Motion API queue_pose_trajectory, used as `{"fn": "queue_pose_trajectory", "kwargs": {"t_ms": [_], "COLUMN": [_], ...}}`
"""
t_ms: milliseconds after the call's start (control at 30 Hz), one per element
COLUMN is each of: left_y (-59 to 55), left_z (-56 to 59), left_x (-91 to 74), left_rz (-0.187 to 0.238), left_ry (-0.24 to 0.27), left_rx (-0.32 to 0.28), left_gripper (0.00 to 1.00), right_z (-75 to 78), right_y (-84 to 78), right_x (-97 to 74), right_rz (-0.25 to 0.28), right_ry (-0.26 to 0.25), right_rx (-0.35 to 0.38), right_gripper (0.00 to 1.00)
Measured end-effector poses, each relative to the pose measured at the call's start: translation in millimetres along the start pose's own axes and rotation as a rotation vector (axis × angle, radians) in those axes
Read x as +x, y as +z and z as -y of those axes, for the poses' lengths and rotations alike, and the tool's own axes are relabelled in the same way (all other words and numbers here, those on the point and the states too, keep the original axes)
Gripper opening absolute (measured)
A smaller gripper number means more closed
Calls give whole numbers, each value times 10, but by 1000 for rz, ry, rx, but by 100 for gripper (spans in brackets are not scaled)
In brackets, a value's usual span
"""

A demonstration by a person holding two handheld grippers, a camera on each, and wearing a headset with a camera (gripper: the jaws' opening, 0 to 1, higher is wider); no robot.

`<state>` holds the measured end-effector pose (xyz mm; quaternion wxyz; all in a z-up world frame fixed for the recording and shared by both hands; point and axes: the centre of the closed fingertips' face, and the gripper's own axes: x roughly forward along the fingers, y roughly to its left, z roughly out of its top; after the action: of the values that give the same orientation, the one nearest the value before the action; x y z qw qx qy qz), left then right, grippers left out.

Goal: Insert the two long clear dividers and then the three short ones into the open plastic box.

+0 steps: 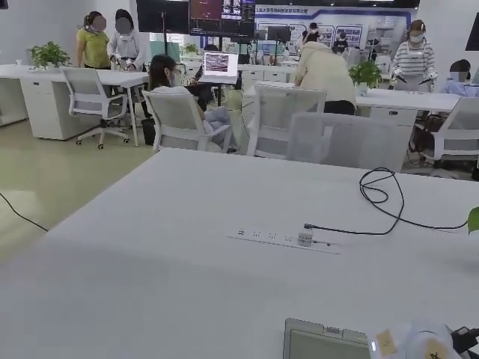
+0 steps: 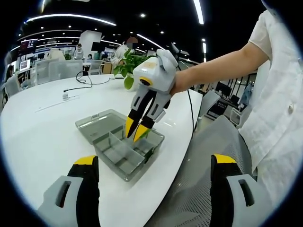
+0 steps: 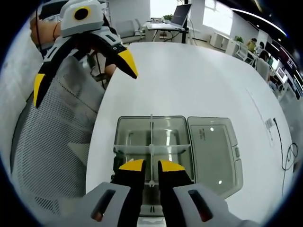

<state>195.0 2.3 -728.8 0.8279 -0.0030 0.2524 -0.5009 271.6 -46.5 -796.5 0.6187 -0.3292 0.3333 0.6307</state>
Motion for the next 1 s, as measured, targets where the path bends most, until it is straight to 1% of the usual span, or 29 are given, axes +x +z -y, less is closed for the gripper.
{"fn": "queue_pose_trajectory", "kwargs": {"t_ms": [367,733,900,1000], "left_y": [-13,-13,-20,-27], "left_z": [-8,-51,-60,-76], "left_x": [-26,-59,-70,-83], "left_rz": [-8,-7,-10,-8], "left_ry": [4,17,20,24], "left_rx": [7,6,6,2], "left_gripper": [100,100,100,100], "right_z": [-19,-1,-19,-23], "right_y": [17,-38,-104,-192], "right_x": [-187,-393,-491,-560], "right_rz": [44,81,87,80], "right_ry": [-22,-48,-53,-58], "right_rx": [33,66,66,68], "right_gripper": [22,30,36,38]}}
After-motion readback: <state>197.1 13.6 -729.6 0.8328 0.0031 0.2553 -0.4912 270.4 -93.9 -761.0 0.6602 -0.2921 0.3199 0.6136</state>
